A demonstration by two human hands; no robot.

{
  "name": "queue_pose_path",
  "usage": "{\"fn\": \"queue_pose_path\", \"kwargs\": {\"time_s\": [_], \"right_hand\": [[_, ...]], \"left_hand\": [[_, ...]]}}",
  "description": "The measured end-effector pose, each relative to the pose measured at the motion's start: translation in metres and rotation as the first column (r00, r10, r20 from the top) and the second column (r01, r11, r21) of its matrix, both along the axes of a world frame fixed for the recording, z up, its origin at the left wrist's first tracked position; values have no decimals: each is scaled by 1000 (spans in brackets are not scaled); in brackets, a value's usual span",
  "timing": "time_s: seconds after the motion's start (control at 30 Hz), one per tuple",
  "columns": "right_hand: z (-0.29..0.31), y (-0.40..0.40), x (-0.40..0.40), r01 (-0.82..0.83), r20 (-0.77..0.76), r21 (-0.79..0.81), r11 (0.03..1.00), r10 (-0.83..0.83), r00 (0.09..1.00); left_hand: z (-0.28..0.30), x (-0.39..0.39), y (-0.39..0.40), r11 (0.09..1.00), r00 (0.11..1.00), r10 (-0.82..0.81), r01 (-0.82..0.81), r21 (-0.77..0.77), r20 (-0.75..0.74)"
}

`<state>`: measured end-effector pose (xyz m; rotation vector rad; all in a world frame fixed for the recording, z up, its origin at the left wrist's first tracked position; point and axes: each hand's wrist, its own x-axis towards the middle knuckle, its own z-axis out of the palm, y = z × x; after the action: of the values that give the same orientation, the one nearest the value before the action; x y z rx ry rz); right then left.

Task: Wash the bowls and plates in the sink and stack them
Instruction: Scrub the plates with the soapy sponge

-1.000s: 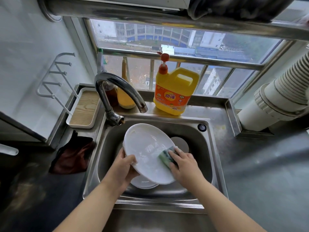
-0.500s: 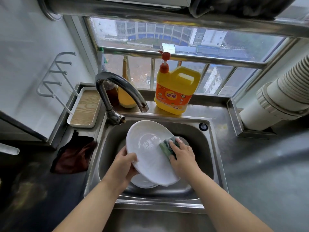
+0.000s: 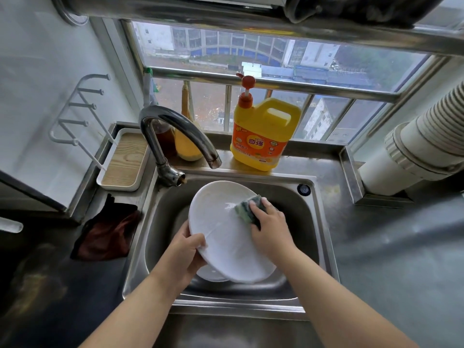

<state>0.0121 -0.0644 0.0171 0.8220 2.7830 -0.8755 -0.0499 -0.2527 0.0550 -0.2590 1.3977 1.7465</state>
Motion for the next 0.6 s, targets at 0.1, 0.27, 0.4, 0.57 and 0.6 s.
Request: {"fn": "queue_pose_path", "kwargs": {"time_s": [0.1,0.27,0.4,0.57,0.6], "right_hand": [[13,-37,-9,-188,-234,-153,970,150,961],[12,-38,-28,-247,-324,-73,966,212,922],[4,4,-31,36,-130,-13,999,-37,991],[18,-36,-27,-133,-257,-132,982,95,962],[20,-48,-27,-195,-284,-164,967,143,948]], "left_hand": [[-1,2,5,1000,999,-14,15,26,-38],[0,0,3,997,999,-8,12,77,-50],[2,0,-3,998,998,-39,41,43,-57],[4,2,0,996,994,-36,45,80,-104],[3,2,1,996,994,-29,38,85,-103]]}}
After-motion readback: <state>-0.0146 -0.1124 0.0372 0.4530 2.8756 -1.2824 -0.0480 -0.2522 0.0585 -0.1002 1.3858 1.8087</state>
